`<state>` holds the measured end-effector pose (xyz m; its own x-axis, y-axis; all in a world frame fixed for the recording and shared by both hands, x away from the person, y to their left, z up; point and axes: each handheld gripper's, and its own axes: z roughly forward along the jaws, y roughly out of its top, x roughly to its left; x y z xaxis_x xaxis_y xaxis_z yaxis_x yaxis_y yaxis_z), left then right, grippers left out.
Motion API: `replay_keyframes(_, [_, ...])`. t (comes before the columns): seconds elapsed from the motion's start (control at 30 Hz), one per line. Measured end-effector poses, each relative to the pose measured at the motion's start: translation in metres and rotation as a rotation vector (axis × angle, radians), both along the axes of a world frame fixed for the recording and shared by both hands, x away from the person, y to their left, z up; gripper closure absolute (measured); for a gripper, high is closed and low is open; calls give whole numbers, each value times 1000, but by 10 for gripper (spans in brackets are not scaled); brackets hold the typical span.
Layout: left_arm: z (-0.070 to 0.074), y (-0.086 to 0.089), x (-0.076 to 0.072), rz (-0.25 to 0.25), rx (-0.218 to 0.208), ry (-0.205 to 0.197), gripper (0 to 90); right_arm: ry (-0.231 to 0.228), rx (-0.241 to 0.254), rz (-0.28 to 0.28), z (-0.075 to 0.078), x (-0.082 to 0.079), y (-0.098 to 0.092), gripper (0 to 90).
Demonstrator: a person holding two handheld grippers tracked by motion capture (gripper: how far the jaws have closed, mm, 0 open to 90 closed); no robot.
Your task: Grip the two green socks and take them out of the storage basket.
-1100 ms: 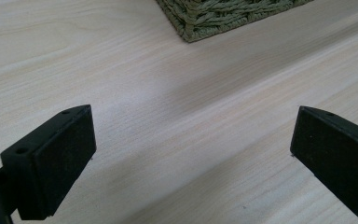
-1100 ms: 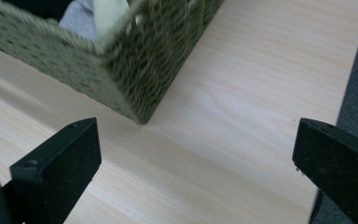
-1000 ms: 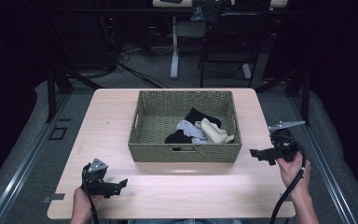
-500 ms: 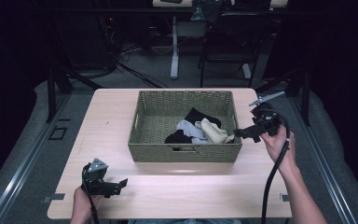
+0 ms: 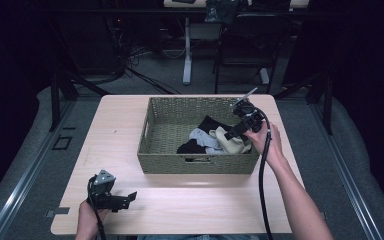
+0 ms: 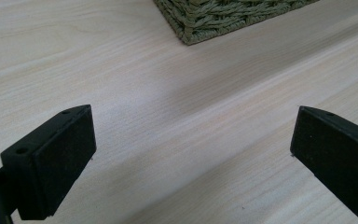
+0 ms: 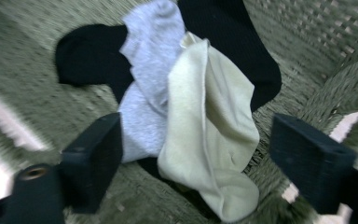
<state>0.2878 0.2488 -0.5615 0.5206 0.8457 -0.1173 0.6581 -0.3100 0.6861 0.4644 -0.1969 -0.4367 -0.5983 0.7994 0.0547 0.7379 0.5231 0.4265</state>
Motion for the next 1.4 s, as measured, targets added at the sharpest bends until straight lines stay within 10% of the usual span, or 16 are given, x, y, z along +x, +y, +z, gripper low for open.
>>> replay_keyframes(0.53, [0,0,0,1,3,1,2,167,-121,-54,-45,25,15,503])
replay_keyframes(0.73, [0,0,0,6,3,3,3,191,-163,-45,-49,28,17,788])
replay_keyframes(1.4, [0,-1,1,1,3,5,3,116,-101,-30,5,15,14,885])
